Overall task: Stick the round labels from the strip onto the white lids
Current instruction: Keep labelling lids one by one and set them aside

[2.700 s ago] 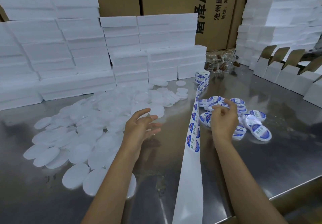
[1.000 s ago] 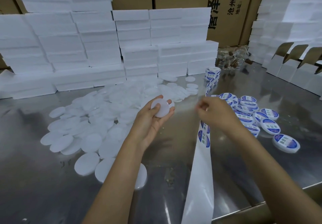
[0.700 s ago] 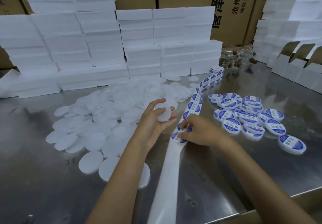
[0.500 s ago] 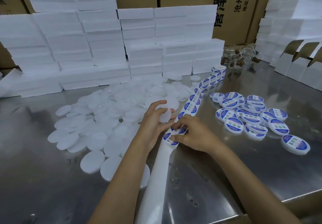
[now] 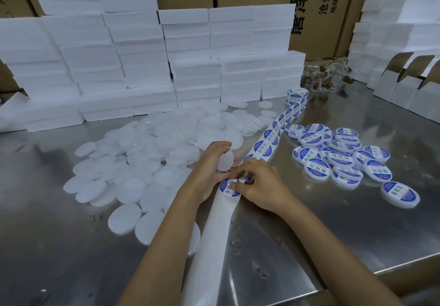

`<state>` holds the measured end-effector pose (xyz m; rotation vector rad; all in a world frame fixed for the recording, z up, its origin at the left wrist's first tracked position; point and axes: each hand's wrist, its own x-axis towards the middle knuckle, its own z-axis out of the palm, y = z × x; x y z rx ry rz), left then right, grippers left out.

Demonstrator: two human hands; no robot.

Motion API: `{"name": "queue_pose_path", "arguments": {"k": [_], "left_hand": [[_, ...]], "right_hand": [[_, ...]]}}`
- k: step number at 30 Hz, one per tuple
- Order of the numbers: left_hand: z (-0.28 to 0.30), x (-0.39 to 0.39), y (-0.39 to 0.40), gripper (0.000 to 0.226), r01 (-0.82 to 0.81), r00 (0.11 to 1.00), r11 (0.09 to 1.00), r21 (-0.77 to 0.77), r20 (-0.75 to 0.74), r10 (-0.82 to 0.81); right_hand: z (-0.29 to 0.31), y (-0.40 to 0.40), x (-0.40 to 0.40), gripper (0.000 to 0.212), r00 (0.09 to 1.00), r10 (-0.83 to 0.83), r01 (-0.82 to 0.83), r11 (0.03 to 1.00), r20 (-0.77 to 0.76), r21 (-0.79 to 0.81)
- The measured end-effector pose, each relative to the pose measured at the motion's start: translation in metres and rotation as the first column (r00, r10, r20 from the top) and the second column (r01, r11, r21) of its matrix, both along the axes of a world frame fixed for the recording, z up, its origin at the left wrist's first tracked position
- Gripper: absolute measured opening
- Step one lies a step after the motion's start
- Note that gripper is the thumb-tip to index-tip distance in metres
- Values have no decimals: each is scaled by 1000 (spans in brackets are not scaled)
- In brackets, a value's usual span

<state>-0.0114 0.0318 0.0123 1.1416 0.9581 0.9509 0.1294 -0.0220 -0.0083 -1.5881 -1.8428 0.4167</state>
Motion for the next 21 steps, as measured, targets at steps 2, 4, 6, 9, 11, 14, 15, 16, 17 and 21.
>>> {"name": "queue_pose_path", "arguments": {"k": [2,4,6,9,11,14,15,16,17,21], "left_hand": [[-1,1,1,24,-1,1000,1000,12,-17,1],[-1,2,1,24,-2,1000,1000,11,-30,2],[-1,2,1,24,-4,999,1000,9,-36,4],[-2,1,1,25,-2,999,1000,22,-47,3],[-2,2,1,24,-16,996,999,37,-85,19],[1,3,1,27,-21,997,998,-53,-81,16],[2,3,0,34,-6,999,993,-115,-46,1],[2,2,1,39,10,1000,989,-149,-5,-11],[2,1,2,39,24,1000,989,-146,18,-22],[0,-2,4,36,62,990,990,-126,131,-46]], "right_hand": [[-1,0,0,14,1000,-3,2,1000,-30,-8],[-1,0,-1,14,998,-3,1,1000,-67,-31],[0,-1,-2,13,995,10,-15,998,-94,-56],[7,-6,-3,11,968,47,-64,996,-246,-64],[15,-8,-2,17,897,66,-102,993,-437,-59],[23,-8,3,15,702,55,-109,994,-710,-31],[25,-8,6,14,629,38,-102,994,-777,-33],[27,-5,8,14,559,21,-95,995,-829,-38],[29,-3,11,16,501,7,-90,995,-866,-43],[39,16,11,24,415,-40,-92,992,-909,-86]]}}
